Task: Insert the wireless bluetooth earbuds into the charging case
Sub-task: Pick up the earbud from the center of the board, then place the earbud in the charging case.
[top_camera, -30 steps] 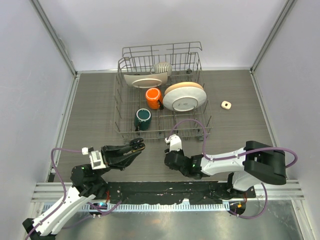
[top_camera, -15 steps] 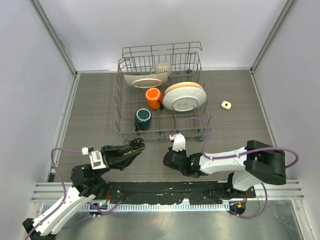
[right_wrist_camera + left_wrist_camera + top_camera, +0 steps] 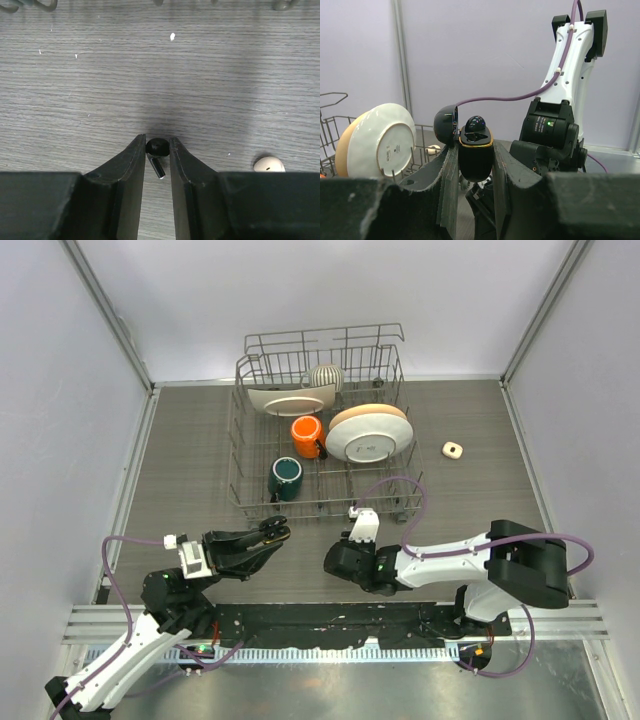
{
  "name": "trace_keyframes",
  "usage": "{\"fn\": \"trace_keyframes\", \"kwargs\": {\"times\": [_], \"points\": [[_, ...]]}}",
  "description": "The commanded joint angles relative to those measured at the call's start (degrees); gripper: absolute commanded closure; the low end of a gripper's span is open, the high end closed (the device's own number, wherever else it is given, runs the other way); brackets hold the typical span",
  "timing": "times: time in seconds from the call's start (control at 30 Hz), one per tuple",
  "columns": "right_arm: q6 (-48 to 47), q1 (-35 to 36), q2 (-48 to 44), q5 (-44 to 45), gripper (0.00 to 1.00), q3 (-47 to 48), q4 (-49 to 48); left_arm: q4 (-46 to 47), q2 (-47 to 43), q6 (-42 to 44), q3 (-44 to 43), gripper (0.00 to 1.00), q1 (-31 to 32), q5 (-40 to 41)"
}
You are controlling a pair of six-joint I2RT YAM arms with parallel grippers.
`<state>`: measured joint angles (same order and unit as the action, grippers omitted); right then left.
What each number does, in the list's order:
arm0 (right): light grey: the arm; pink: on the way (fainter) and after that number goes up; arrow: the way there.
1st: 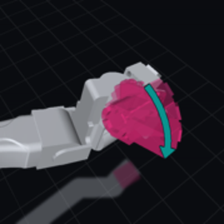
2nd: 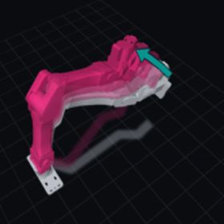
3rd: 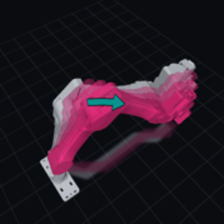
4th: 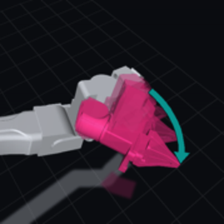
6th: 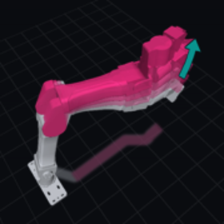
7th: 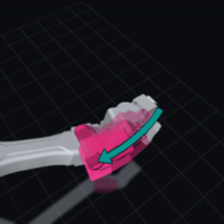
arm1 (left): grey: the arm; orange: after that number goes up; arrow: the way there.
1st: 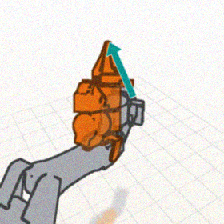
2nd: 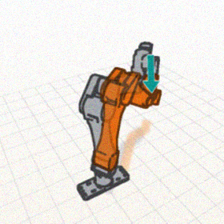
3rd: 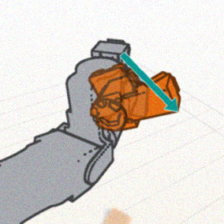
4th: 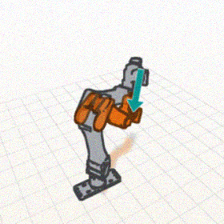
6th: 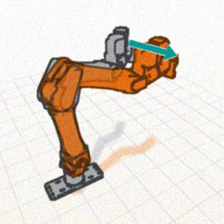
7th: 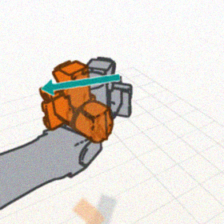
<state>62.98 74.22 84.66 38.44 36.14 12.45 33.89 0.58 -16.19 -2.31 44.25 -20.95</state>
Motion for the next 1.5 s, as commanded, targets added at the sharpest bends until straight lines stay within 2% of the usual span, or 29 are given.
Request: {"fn": "trace_keyframes", "kwargs": {"times": [0.0, 0.23, 0.6, 0.73, 0.83, 0.87, 0.93, 1.03, 1.1, 1.2, 1.3, 1.47], "points": [[-1.1, 0.4, 1.9, -0.5, 0.67, 0.5, 2.7, 0.9, -3.0, 0.1, 7.1, 1.00, 0.2, 0.9], [-3.6, 0.4, 2.4, -0.7, 0.63, 1.0, 2.8, 0.9, -3.0, 0.2, 7.1, 1.00, 0.1, 0.9], [-8.5, 0.3, 4.1, -0.9, 0.64, 2.4, 3.8, 0.9, -3.0, 0.1, 7.1, 1.00, 0.2, 0.8], [-8.5, 0.4, 5.2, -1.0, 0.70, 3.1, 4.2, 0.9, -3.0, -0.1, 7.0, 1.00, 0.1, 0.7], [-8.2, 0.3, 5.0, -0.5, 0.80, 3.2, 4.8, 0.8, -3.0, -0.1, 7.1, 1.00, 0.1, 0.7], [-8.1, 0.3, 4.6, -0.1, 0.86, 3.3, 5.1, 0.9, -3.0, 0.0, 7.1, 1.00, 0.2, 0.7], [-8.3, 0.3, 3.7, 0.7, 0.89, 3.4, 5.1, 0.8, -3.0, -0.1, 7.1, 1.00, 0.2, 0.7], [-9.0, 0.4, -1.1, 2.1, 0.93, 3.2, 4.3, 0.8, -3.0, 0.0, 7.1, 1.00, 0.1, 1.1], [-9.6, 1.1, -7.9, 4.1, 0.95, 2.7, 3.1, 1.3, -3.0, -0.1, 7.1, 1.00, 0.2, 1.4], [-12.2, 2.7, -19.1, 8.7, 0.95, 0.3, -3.1, 1.5, -3.0, 0.1, 7.4, 1.00, 0.2, 2.1], [-19.1, 3.7, -28.3, 11.5, 0.98, -2.5, -12.7, 1.9, -3.0, 0.4, 7.5, 1.00, 0.1, 2.7], [-31.9, 5.9, -33.8, 11.2, 0.99, -2.7, -32.4, 2.4, -3.0, 0.5, 7.8, 1.00, 0.2, 3.4]]}}
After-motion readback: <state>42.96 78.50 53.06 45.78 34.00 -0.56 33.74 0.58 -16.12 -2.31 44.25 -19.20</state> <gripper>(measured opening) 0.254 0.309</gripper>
